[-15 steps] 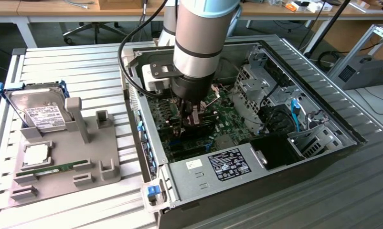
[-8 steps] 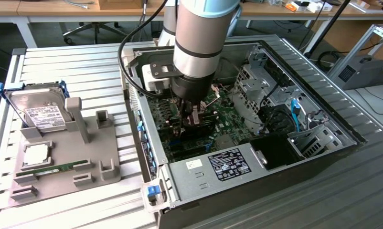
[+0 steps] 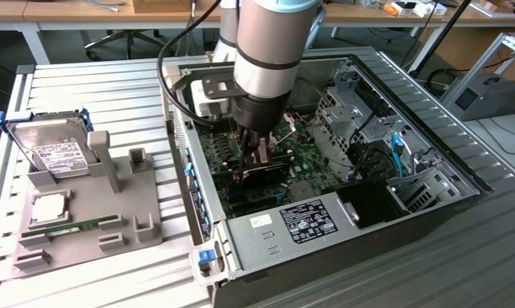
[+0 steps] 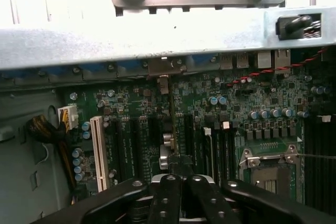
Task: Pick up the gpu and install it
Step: 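Press down on the gpu until it lock into place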
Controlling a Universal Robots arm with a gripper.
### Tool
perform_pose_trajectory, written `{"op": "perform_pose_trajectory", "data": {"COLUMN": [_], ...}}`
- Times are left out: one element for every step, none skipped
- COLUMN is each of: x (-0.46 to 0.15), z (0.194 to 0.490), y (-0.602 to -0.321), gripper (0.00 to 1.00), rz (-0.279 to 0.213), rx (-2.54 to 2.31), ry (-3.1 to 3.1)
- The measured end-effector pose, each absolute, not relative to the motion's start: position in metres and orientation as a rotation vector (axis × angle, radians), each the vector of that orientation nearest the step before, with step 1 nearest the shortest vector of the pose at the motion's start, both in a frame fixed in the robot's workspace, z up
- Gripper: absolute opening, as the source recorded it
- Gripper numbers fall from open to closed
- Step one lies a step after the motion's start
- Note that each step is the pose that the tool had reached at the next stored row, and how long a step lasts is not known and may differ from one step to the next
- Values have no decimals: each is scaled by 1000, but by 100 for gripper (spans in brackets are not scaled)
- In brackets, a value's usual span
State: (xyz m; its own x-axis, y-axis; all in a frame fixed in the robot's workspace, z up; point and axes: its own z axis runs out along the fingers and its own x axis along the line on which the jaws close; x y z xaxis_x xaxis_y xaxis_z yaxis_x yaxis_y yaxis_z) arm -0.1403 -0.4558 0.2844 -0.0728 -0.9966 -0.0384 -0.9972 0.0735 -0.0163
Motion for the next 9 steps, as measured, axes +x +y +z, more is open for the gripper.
{"op": "perform_pose_trajectory", "data": {"x": [-140,-140,-140,-140,-140,-140,-140,-139,-138], "z": [287,289,292,296,299,300,300,300,300], "y": [-456,-456,-456,-456,-456,-456,-456,-456,-456], "gripper": [11,11,11,11,11,11,11,11,11], "rz": [22,22,22,22,22,22,22,22,22], "rx": [-2112,-2112,-2112,-2112,-2112,-2112,-2112,-2112,-2112], "ry": [2273,2273,2273,2272,2273,2272,2272,2272,2272]}}
